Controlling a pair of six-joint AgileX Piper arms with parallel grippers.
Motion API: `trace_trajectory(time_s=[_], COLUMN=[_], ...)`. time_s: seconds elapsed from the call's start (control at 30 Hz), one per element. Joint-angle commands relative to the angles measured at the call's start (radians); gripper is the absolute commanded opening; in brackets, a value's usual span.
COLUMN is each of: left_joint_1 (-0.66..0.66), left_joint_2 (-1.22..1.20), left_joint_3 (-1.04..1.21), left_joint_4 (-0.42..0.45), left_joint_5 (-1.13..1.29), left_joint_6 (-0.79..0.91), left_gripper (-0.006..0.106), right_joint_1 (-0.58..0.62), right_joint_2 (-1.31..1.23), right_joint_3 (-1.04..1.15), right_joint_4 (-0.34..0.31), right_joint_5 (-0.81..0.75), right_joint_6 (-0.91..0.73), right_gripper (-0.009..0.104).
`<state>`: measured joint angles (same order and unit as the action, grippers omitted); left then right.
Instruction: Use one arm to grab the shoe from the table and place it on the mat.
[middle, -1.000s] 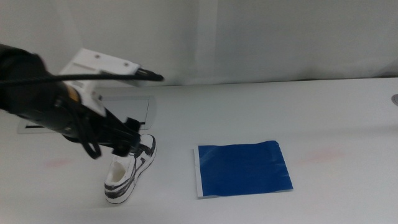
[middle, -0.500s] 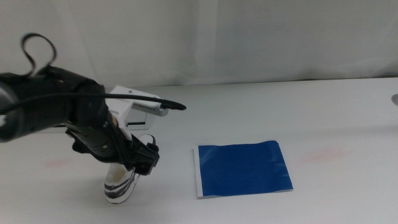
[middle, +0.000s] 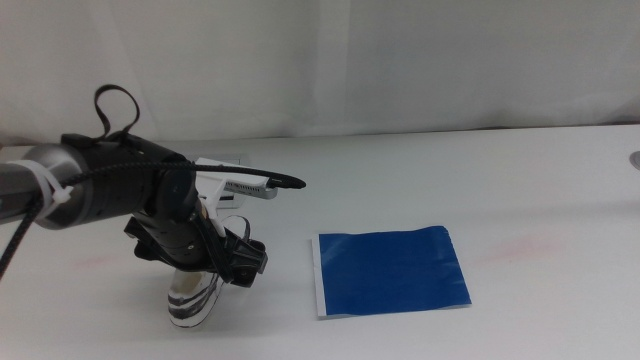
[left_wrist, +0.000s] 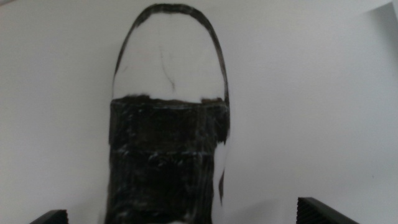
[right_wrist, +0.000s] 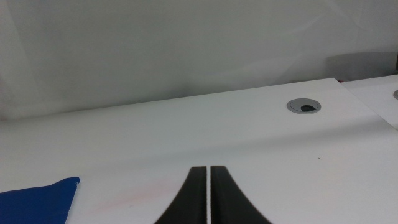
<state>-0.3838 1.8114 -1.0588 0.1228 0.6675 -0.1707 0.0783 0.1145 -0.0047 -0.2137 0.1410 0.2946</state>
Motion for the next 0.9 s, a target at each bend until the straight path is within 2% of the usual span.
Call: trace_trajectory(time_s=[0.0, 0.37, 0.47, 0.67, 0.87], left_joint_1=[-0.004, -0.004, -0.004, -0.004, -0.004], left_joint_2=[0.016, 0.053, 0.053, 0.053, 0.061], left_joint_3=[-0.004, -0.004, -0.004, -0.004, -0.004], left_joint_4=[0.003, 0.003, 0.003, 0.003, 0.003], left_joint_5=[-0.021, -0.055, -0.062, -0.054, -0.045], left_joint_6=[-0.023, -0.058, -0.058, -0.071, -0.089], left_gripper=[0.09, 0.09, 0.087, 0.066, 0.023], right_joint_1=[-0.008, -0.008, -0.008, -0.008, -0.008], right_joint_2=[-0.003, -0.003, -0.003, -0.003, -0.003], right_joint_3=[0.039, 0.039, 0.039, 0.039, 0.039], right_joint_4=[-0.006, -0.006, -0.006, -0.006, -0.006], right_joint_5=[-0.002, -0.002, -0.002, -0.002, -0.002], right_joint_6=[-0.006, -0.006, -0.006, -0.006, -0.006], right_gripper=[-0.003, -0.003, -0.003, -0.003, -0.003])
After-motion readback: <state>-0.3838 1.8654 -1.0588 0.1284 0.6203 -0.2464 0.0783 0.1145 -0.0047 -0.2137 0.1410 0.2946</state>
